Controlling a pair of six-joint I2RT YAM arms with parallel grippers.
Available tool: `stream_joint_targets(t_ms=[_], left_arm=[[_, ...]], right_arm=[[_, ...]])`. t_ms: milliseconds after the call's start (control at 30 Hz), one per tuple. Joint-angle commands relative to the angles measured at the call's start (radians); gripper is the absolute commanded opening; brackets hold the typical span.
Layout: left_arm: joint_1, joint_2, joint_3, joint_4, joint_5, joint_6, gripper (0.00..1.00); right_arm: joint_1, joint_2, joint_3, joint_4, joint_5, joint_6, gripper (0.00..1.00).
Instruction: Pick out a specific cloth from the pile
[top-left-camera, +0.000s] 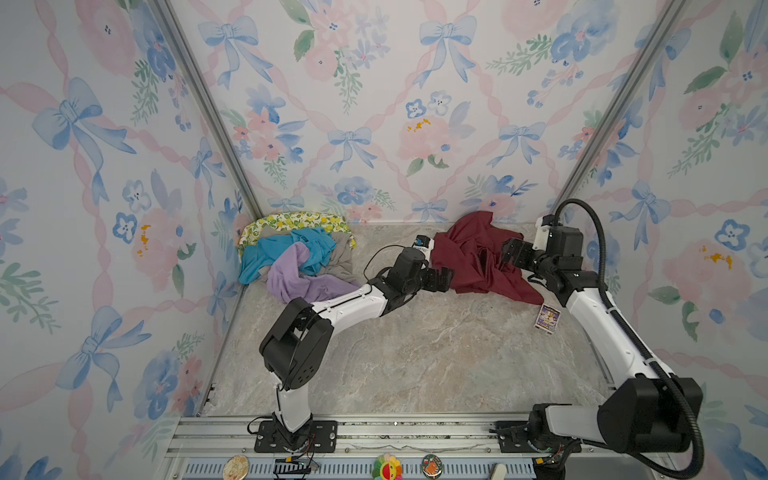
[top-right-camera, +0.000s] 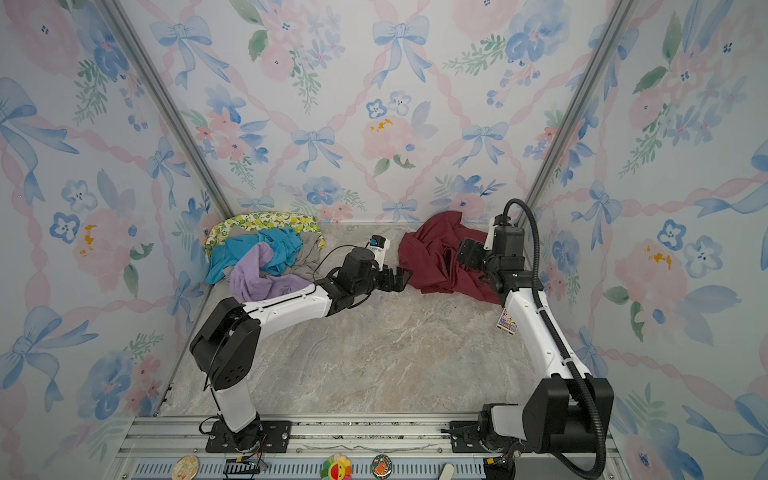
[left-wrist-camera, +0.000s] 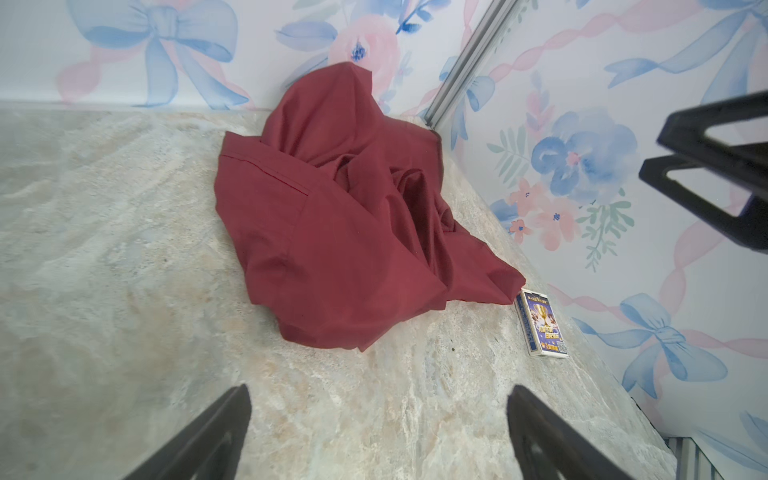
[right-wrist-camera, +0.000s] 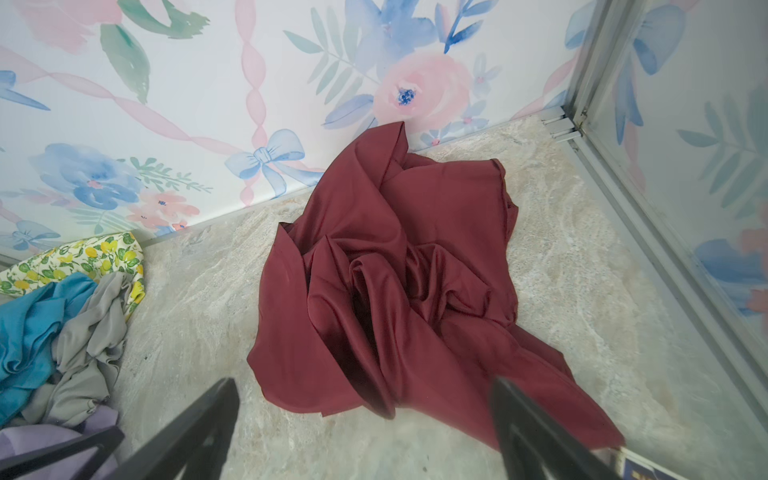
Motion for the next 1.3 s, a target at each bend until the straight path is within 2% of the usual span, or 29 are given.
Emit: stream_joint_targets(t_ms=[0,300,633,833,1000,1100,1267], left_arm=[[0.051,-0.158,-0.085,0.075,0.009,0.048,0.98],[0.197,-0.549,-0.288,0.034,-0.054,0.115,0.98],[0.303,-0.825,-0.432,-0.06,-0.218,0.21,0.98],[0.351,-0.846,-0.503,-0.048,-0.381,0.286,0.98],[0.435,-0.818,-0.647,0.092,-0.458,0.299,0.98],[0.471,-0.812,-0.748,0.222,-0.472,0.308,0.98],[0.561,-0.74,-0.824,0.371,-0.413,0.28,0.98]], right_arm=[[0.022,-0.082,-0.058,0.0,0.061,-0.046,0.97],[0.088,-0.196,-0.136,0.014,0.156,-0.098,0.97],[0.165,-0.343,-0.256,0.13,0.243,-0.17,0.97],[0.184,-0.407,-0.366,0.236,0.283,-0.199,0.97],[0.203,-0.426,-0.488,0.372,0.326,-0.215,0.97],[0.205,-0.413,-0.558,0.448,0.347,-0.22,0.97],[0.204,-0.354,-0.662,0.592,0.383,-0.255,0.97]])
